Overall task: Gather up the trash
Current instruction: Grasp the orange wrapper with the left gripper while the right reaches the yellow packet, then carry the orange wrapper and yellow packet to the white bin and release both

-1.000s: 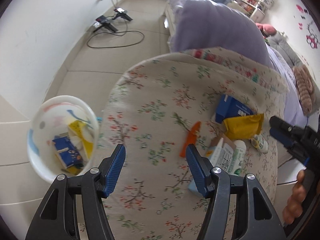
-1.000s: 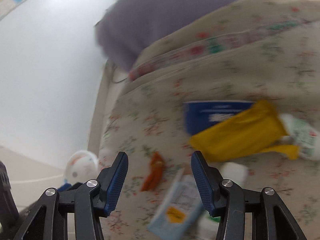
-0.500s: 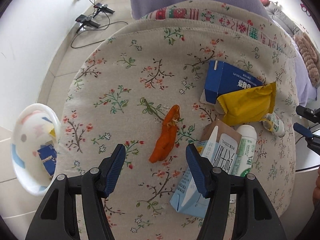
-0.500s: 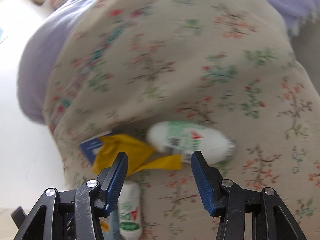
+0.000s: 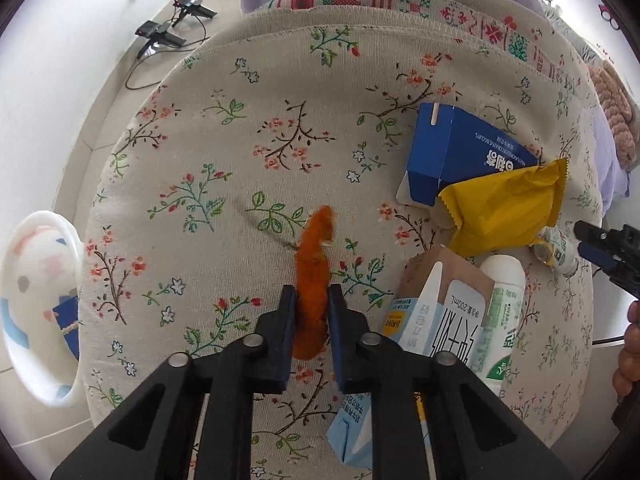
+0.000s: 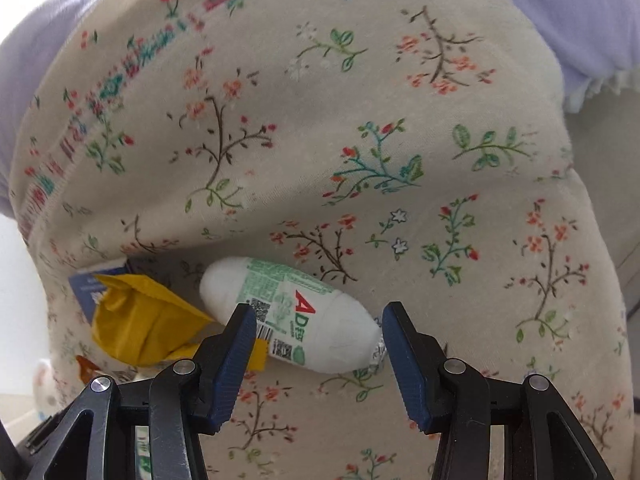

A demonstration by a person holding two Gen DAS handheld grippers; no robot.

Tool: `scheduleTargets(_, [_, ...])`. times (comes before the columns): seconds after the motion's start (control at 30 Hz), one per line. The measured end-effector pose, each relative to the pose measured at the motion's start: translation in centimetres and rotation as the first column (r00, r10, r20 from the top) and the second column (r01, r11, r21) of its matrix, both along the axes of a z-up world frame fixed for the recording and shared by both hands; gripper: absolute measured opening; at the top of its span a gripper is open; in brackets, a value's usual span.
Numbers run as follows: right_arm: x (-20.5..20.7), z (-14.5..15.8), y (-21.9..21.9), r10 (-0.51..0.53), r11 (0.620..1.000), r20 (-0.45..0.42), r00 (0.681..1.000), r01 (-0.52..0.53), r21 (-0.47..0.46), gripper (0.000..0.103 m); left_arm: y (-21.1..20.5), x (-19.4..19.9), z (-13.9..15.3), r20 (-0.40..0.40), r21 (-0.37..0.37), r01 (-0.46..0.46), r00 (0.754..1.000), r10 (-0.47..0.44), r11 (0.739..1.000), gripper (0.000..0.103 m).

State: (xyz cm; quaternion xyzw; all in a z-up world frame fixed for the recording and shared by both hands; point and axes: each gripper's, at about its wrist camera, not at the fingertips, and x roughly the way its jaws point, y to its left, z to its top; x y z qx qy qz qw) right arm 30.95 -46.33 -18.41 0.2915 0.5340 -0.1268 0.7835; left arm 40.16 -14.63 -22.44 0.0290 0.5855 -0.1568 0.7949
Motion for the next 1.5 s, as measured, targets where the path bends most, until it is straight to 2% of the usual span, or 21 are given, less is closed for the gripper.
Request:
scheduleTargets(0.17, [0.6, -0.5, 0.1, 0.02, 1.0, -0.011, 1.0, -0.02, -0.018, 0.057, 1.5, 0.4, 1.1, 0.006, -0.051, -0.037, 0.999, 0.037, 0.998, 0.014])
scheduleTargets(0.3, [1.2, 0.9, 1.2, 0.055, 0.998, 0.083, 0.995, -0.058, 0.032, 0.057, 2.5, 0.4, 1.9, 0.002, -0.09, -0.053, 0.999, 0.053, 0.995, 0.014])
scheduleTargets(0.4, [2.2, 2.5, 3.8, 0.163, 0.986, 0.14, 0.977, -0.159, -0.041, 0.057, 2.7, 0.1, 2.4, -0.004, -0.103, -0.056, 0.998, 0.056, 0.993, 0.014])
scheduleTargets(0.53, [3.5, 2.7, 6.9, 0.293, 0.954, 0.145, 0.945, -0.277, -0.118, 0.057, 3.3, -0.6, 3.2, 0.002, -0.119, -0.055, 0.998, 0.055, 0.991, 0.014])
scheduleTargets(0.67, [4.9, 2.3, 8.0, 0.344, 0.931, 0.141, 0.928, -0.317, -0.18, 0.057, 3.8, -1.6, 4.5, 0.014, -0.14, -0.053, 0.998, 0.056, 0.989, 0.014])
scheduleTargets(0.7, [3.9, 2.5, 7.6, 0.353, 0.927, 0.144, 0.924, -0.325, -0.19, 0.057, 3.9, -1.6, 4.7, 0.018, -0.14, -0.052, 0.998, 0.055, 0.989, 0.014])
scheduleTargets(0.8, [4.8, 1.7, 8.1, 0.362, 0.924, 0.137, 0.922, -0.336, -0.184, 0.057, 4.2, -1.5, 5.1, 0.026, -0.14, -0.053, 0.998, 0.057, 0.989, 0.014])
scheduleTargets(0.87, [4.5, 0.7, 8.2, 0.367, 0.927, 0.152, 0.918, -0.346, -0.146, 0.05, 4.6, -1.4, 5.1, 0.023, -0.14, -0.059, 0.998, 0.063, 0.988, 0.014])
scheduleTargets(0.9, [4.5, 0.7, 8.2, 0.373, 0.926, 0.157, 0.915, -0.355, -0.128, 0.038, 4.7, -1.3, 5.1, 0.019, -0.14, -0.063, 0.998, 0.067, 0.988, 0.014])
scheduleTargets(0.97, [4.5, 1.1, 8.5, 0.395, 0.917, 0.165, 0.904, -0.377, -0.129, 0.027, 5.0, -1.3, 5.1, 0.016, -0.142, -0.072, 0.997, 0.075, 0.987, 0.014])
scheduleTargets(1.0, [4.4, 1.4, 8.8, 0.411, 0.91, 0.172, 0.895, -0.392, -0.134, 0.012, 5.2, -1.3, 5.1, 0.016, -0.143, -0.076, 0.997, 0.079, 0.987, 0.014])
scheduleTargets(1.03, [4.3, 1.9, 9.0, 0.422, 0.905, 0.172, 0.89, -0.402, -0.142, 0.007, 5.4, -1.3, 5.1, 0.016, -0.145, -0.079, 0.997, 0.082, 0.986, 0.014])
scheduleTargets(1.3, [3.1, 6.5, 9.1, 0.404, 0.914, 0.264, 0.876, -0.38, -0.142, 0.003, 7.1, -1.1, 5.6, 0.015, -0.168, -0.109, 0.993, 0.114, 0.98, 0.014])
scheduleTargets(1.37, [3.0, 6.7, 8.8, 0.37, 0.928, 0.266, 0.89, -0.338, -0.158, 0.006, 7.4, -1.2, 5.7, 0.015, -0.171, -0.117, 0.993, 0.121, 0.978, 0.014])
scheduleTargets(1.4, [3.0, 6.5, 8.6, 0.365, 0.929, 0.264, 0.893, -0.333, -0.16, 0.022, 7.6, -1.2, 5.7, 0.015, -0.171, -0.118, 0.992, 0.122, 0.978, 0.014])
scheduleTargets(1.43, [3.1, 5.8, 8.7, 0.371, 0.927, 0.24, 0.897, -0.341, -0.159, 0.055, 7.7, -1.3, 5.8, 0.017, -0.172, -0.118, 0.992, 0.123, 0.978, 0.014])
scheduleTargets(1.47, [3.4, 4.9, 9.0, 0.383, 0.921, 0.207, 0.9, -0.354, -0.164, 0.068, 7.7, -1.3, 5.9, 0.019, -0.171, -0.12, 0.992, 0.125, 0.978, 0.014])
scheduleTargets(1.5, [3.6, 4.1, 9.6, 0.398, 0.913, 0.189, 0.898, -0.368, -0.176, 0.077, 7.8, -1.3, 5.9, 0.021, -0.171, -0.123, 0.991, 0.128, 0.978, 0.014])
